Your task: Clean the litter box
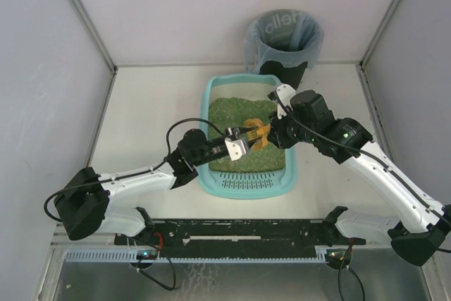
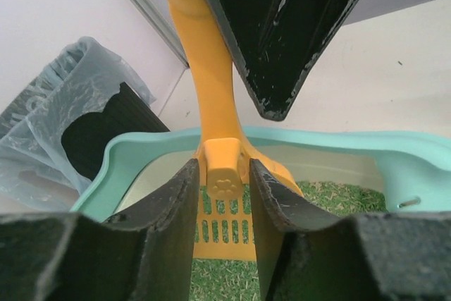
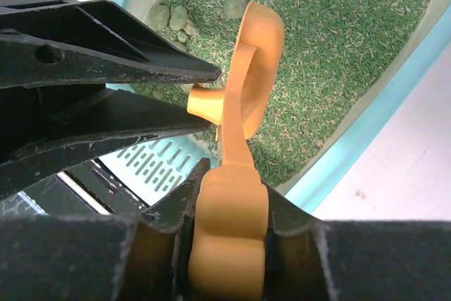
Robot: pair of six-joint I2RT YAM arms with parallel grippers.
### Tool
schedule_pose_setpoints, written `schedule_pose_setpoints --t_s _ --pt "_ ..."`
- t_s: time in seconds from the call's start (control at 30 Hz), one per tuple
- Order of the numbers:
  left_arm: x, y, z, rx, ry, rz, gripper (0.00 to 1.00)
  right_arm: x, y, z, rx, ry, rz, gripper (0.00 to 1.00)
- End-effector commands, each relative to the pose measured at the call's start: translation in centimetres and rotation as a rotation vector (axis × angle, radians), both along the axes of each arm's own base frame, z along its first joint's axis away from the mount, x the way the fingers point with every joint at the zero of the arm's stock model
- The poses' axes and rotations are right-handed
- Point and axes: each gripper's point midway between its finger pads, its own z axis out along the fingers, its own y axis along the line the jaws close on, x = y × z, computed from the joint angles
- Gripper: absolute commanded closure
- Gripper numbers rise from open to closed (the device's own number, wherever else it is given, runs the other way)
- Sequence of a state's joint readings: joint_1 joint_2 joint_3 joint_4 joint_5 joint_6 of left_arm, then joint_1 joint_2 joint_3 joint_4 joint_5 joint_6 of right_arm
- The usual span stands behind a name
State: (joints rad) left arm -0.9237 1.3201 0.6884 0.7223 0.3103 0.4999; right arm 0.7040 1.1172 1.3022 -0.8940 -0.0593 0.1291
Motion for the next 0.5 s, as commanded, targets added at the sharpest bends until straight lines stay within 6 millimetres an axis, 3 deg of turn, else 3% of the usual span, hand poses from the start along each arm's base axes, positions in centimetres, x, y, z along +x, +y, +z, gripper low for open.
schedule_pose_setpoints --t_s 0.0,0.3,0.47 --pt "-0.27 0.11 1.59 -0.016 -0.029 -0.033 0.62 0.19 0.3 0.74 0.01 -0.041 0.011 1.0" --pt "-0.2 -0.33 1.73 -0.014 -0.017 -0.047 0.63 -0.15 0.85 0.79 0.019 -0.038 0.034 1.0" --pt "-0.2 -0.4 2.22 -0.022 -0.008 -0.05 0.74 -0.14 0.93 0.58 0.009 -0.035 0.036 1.0"
